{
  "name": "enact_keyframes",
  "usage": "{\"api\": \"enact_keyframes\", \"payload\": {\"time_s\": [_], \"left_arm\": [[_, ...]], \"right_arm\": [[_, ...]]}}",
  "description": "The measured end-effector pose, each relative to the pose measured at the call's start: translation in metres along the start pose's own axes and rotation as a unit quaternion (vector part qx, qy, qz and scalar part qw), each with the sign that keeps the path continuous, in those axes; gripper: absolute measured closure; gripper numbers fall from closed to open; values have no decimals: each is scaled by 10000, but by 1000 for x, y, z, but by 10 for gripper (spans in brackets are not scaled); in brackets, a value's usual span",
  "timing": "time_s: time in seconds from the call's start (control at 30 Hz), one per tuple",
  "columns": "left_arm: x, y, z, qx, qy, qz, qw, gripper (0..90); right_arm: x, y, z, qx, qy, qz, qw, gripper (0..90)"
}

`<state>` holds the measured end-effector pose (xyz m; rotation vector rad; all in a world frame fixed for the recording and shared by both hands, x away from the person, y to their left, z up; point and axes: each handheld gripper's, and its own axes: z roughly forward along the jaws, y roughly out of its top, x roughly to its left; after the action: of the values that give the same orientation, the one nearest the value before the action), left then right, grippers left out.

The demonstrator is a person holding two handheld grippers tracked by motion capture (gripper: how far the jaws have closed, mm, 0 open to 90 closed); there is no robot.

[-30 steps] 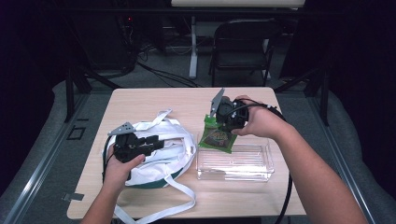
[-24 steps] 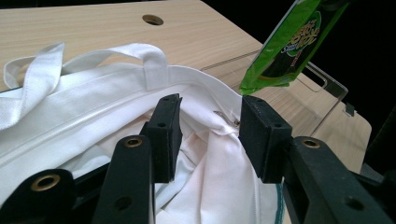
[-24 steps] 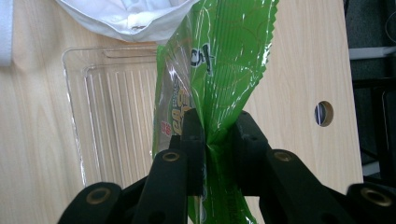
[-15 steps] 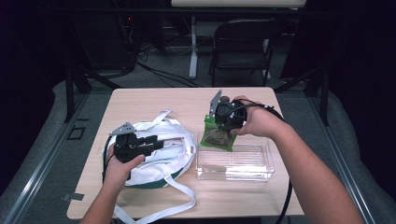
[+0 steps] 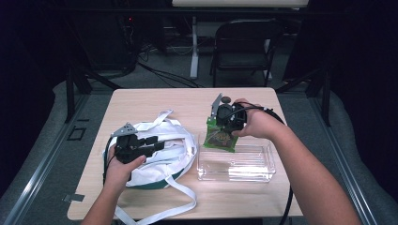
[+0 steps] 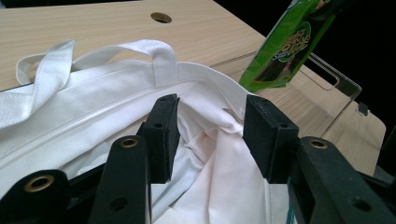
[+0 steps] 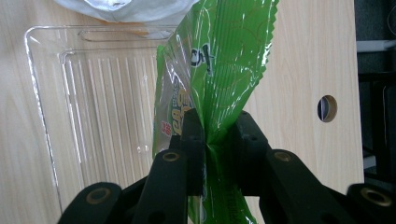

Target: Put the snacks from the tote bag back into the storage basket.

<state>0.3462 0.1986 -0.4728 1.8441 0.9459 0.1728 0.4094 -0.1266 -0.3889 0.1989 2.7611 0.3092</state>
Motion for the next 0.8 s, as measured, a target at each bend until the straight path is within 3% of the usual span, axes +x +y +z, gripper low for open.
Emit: {"api": "enact_keyframes", "payload": {"time_s": [0.37,0.8], "left_arm": [[2,-1,0,2,14,-30,10000,553],[3,-1,-2,-53,9,-83,10000,556]], "right_arm": [[-1,4,12,64,-90,-150,9998,768],[4,15,28,207,-261,-559,9979,768]]}}
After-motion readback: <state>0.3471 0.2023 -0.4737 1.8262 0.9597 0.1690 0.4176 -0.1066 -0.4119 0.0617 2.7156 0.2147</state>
